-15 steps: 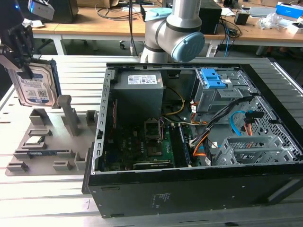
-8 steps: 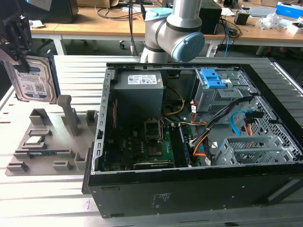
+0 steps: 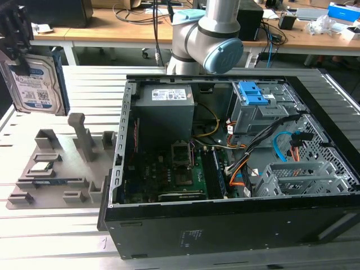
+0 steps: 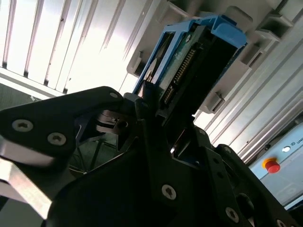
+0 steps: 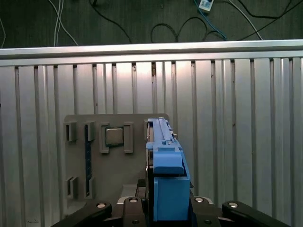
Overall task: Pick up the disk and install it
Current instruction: 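Pick up the disk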
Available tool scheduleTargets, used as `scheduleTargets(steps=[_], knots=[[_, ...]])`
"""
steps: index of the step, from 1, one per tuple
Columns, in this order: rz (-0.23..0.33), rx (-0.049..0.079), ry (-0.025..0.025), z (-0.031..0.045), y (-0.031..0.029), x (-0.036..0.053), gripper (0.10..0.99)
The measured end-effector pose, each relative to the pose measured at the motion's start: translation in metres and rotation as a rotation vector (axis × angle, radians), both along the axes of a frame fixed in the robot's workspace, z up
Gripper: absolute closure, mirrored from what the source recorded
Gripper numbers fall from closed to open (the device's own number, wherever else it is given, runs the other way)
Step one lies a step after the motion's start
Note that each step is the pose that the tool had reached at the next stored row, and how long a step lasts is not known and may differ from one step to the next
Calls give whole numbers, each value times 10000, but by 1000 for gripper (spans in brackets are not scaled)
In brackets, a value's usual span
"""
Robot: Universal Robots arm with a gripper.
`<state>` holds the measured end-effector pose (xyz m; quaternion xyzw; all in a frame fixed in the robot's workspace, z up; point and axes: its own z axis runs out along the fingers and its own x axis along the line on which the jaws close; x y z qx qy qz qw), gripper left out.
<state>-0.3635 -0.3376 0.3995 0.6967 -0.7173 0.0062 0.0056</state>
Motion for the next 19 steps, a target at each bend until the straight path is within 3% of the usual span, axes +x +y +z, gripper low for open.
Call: scheduleTargets(steps=[19], knots=[[0,0,0,357,11,4,722]])
